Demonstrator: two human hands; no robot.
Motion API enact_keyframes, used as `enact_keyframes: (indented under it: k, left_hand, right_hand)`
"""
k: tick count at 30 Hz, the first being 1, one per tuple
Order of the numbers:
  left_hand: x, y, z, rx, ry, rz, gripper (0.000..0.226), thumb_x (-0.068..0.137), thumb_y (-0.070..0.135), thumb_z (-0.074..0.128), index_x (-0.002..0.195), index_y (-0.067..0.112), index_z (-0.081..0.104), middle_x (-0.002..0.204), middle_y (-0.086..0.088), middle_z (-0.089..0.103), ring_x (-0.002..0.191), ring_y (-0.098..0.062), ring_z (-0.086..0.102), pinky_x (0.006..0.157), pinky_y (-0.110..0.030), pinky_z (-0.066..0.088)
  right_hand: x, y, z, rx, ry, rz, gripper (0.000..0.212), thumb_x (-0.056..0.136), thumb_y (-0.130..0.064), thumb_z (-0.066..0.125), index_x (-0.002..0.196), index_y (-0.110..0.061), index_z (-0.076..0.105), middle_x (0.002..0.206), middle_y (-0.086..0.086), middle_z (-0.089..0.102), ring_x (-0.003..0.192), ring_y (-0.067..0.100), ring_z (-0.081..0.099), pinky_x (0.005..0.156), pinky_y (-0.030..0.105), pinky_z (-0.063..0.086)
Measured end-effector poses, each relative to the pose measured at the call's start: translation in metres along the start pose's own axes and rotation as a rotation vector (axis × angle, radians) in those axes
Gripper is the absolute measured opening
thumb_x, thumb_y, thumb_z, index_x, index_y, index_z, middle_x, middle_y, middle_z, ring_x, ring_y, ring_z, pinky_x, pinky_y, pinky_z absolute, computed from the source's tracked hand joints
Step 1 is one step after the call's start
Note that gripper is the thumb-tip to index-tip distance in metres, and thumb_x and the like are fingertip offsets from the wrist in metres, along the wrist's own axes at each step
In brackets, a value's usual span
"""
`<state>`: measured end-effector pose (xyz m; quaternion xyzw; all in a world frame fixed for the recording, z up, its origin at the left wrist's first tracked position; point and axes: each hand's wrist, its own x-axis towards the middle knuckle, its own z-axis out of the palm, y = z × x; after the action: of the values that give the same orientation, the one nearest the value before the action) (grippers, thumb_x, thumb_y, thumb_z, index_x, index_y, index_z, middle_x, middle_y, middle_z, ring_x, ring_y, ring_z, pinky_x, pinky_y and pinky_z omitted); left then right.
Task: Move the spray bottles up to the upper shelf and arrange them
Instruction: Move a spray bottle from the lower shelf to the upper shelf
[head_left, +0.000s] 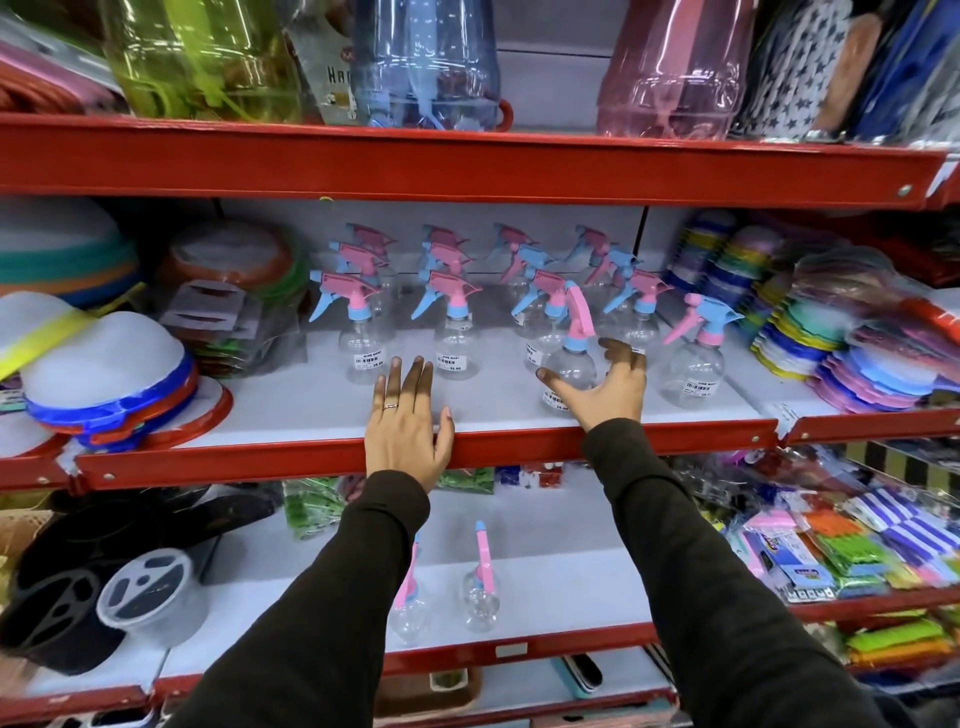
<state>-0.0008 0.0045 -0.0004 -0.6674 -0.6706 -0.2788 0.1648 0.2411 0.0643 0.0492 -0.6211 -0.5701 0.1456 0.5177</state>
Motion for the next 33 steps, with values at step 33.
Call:
enact_keyframes:
  k: [33]
  left_hand:
    - [-0.0009,0.0009,-0.0016,0.029,-0.006,0.002,0.068,0.097,0.042,0.026,0.151,0.003,0.039,0.161,-0.013,0.035,0.154,-0.031,0.019,0.125,-0.047,0.014]
  right_hand:
    - [0.007,-0.0033,0.0041,0.033,-0.117,0.027,0.065,0.072,-0.036,0.078,0.13,-0.013,0.057,0.128,0.011,0.06,0.113,0.026,0.059,0.1,0.035,0.049]
